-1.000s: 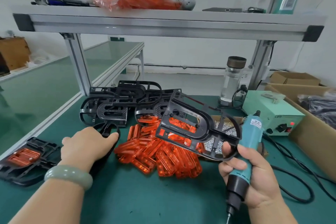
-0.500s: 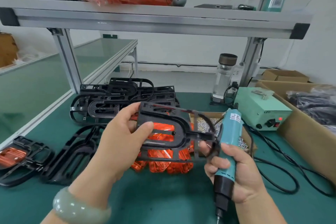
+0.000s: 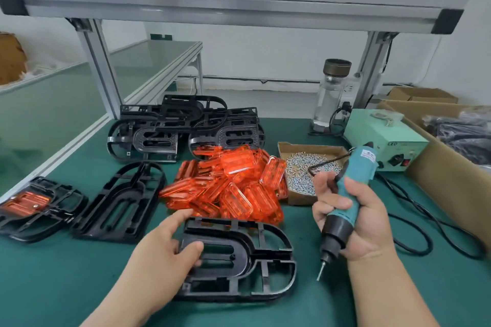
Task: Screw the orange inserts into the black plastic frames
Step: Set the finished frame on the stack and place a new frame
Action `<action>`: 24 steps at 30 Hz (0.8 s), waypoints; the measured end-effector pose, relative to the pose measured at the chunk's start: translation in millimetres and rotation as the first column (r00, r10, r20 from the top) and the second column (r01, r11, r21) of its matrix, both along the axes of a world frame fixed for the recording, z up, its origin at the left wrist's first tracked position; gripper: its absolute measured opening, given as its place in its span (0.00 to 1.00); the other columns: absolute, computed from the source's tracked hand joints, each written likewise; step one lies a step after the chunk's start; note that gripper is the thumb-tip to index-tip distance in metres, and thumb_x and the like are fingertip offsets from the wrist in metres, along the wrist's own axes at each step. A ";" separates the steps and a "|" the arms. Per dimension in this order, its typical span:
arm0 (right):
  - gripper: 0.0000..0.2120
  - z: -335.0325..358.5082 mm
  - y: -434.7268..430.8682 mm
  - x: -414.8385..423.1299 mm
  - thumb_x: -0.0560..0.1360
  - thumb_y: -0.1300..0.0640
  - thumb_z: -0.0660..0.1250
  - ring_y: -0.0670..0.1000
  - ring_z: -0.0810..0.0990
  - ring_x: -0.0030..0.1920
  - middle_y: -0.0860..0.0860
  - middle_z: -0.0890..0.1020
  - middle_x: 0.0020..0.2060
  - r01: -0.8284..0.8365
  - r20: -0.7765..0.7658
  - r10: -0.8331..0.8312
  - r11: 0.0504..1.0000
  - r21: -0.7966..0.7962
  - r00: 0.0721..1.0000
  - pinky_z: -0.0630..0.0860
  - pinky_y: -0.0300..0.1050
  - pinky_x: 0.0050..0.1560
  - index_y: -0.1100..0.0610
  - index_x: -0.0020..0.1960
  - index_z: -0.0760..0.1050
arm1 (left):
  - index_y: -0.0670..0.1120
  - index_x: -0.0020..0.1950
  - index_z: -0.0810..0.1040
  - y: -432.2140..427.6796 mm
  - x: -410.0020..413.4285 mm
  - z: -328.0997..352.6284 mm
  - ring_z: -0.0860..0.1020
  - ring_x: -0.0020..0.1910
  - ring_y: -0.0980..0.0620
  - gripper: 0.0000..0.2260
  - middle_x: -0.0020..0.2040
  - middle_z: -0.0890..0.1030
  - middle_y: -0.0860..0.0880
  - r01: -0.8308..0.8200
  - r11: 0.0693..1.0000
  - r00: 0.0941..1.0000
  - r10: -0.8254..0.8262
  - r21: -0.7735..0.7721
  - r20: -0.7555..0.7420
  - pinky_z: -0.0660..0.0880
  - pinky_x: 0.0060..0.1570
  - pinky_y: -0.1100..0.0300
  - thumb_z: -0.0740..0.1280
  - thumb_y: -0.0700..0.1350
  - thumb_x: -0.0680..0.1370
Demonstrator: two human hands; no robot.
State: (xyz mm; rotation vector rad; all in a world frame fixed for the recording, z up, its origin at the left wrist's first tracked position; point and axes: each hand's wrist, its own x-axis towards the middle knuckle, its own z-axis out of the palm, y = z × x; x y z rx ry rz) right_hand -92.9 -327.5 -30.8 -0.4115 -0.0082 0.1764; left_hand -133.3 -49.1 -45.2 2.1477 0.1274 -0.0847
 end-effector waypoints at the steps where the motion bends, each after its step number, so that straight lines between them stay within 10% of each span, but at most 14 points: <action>1: 0.30 -0.6 1.1 0.3 0.46 0.64 0.85 0.40 0.71 0.20 0.53 0.82 0.40 -0.007 0.002 0.007 1.000 -0.003 1.000 0.74 0.36 0.26 0.58 0.44 0.74 | 0.63 0.68 0.64 -1.3 -1.8 -1.0 0.76 0.25 0.58 0.24 0.27 0.80 0.54 -0.011 0.998 1.000 0.010 0.056 0.020 0.68 0.27 0.69 0.67 0.48 0.75; 7: 0.30 -2.7 4.8 1.0 0.48 0.64 0.84 0.41 0.72 0.21 0.52 0.79 0.37 -0.039 0.010 0.039 0.999 -0.017 0.999 0.75 0.37 0.27 0.58 0.47 0.75 | 0.64 0.68 0.56 -11.2 -3.3 3.2 0.78 0.37 0.55 0.26 0.30 0.75 0.55 -0.134 0.761 0.979 0.002 0.635 0.205 0.69 0.29 0.61 0.56 0.67 0.72; 15: 0.30 -4.1 4.3 1.9 0.48 0.63 0.84 0.41 0.71 0.21 0.52 0.79 0.36 -0.028 0.022 0.029 0.999 -0.029 0.999 0.75 0.37 0.27 0.58 0.46 0.76 | 0.59 0.63 0.64 -21.8 5.0 5.3 0.79 0.38 0.54 0.26 0.31 0.72 0.55 -0.141 0.524 0.984 -0.023 0.840 0.179 0.64 0.25 0.63 0.51 0.71 0.71; 20: 0.32 -3.9 4.2 2.7 0.46 0.62 0.85 0.42 0.71 0.21 0.51 0.78 0.36 -0.024 0.024 0.025 0.999 -0.036 0.999 0.75 0.37 0.27 0.58 0.47 0.76 | 0.60 0.59 0.73 -6.3 21.2 18.3 0.77 0.37 0.56 0.23 0.34 0.75 0.56 -0.249 0.766 0.931 0.022 0.592 0.364 0.68 0.31 0.62 0.59 0.69 0.69; 24: 0.31 -2.9 5.5 2.7 0.46 0.63 0.85 0.42 0.71 0.20 0.52 0.78 0.35 -0.018 0.030 0.019 0.999 -0.034 0.999 0.75 0.37 0.27 0.58 0.45 0.77 | 0.49 0.61 0.78 21.6 61.2 18.2 0.75 0.47 0.47 0.14 0.49 0.80 0.49 -0.301 0.789 0.887 0.026 0.535 0.461 0.72 0.46 0.54 0.63 0.42 0.76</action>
